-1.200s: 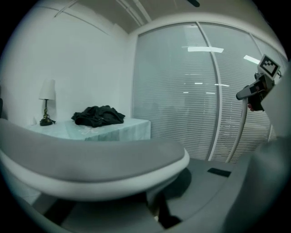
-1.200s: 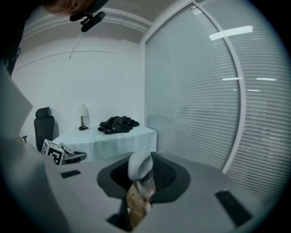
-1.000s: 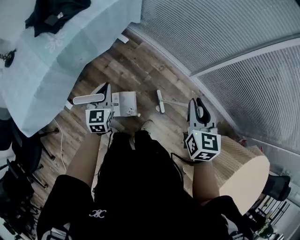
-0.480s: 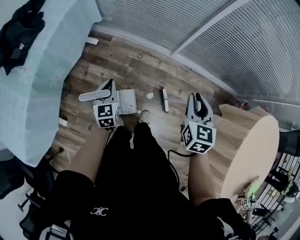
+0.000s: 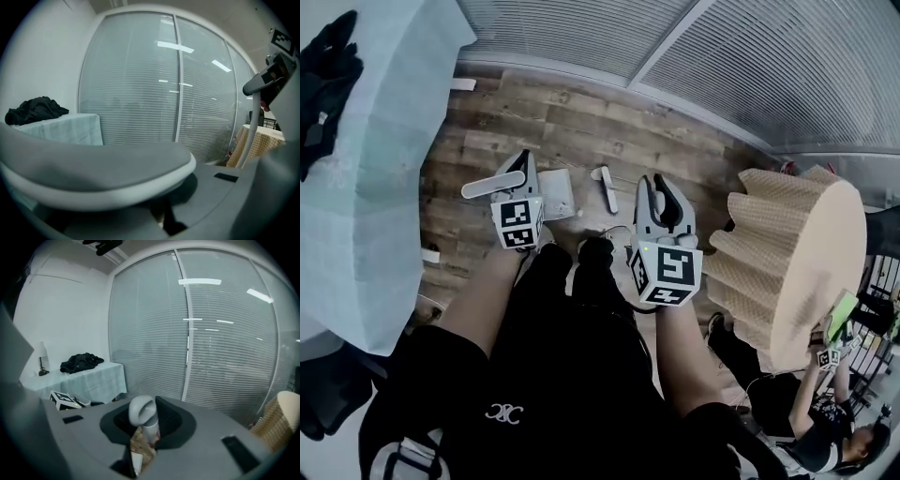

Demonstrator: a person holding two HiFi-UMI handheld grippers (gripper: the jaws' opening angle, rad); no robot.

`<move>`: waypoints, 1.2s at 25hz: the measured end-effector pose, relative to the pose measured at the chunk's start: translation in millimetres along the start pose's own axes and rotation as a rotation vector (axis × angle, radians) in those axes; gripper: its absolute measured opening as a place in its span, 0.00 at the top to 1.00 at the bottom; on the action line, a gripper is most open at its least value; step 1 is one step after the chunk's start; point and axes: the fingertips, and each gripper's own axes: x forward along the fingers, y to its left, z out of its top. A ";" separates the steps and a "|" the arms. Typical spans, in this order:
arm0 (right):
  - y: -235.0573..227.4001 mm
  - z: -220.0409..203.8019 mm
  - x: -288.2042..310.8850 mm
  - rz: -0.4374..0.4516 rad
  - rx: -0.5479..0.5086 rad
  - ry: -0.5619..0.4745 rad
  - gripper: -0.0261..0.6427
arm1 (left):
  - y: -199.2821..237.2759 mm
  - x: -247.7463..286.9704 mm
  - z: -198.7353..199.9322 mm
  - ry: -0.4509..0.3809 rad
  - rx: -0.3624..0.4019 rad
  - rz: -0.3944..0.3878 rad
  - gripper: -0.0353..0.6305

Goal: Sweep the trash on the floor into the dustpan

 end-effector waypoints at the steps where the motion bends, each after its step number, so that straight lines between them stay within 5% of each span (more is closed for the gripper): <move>1: 10.7 0.4 -2.2 0.024 -0.004 -0.003 0.83 | -1.4 -0.8 -1.6 0.001 0.000 -0.005 0.95; 7: 44.4 4.7 -11.2 0.148 0.021 -0.005 0.83 | -9.2 -6.8 -5.3 -0.006 0.022 -0.034 0.95; 15: 47.2 35.6 -16.8 0.191 0.079 -0.037 0.84 | 1.2 -13.6 -5.8 -0.004 -0.009 -0.025 0.95; 19: 52.7 71.8 -32.2 0.222 0.040 -0.097 0.83 | -4.4 -30.7 20.2 -0.035 0.058 -0.052 0.95; 30: 28.7 123.2 -53.9 0.097 -0.023 -0.178 0.83 | -10.5 -83.2 128.1 -0.103 0.138 -0.124 0.95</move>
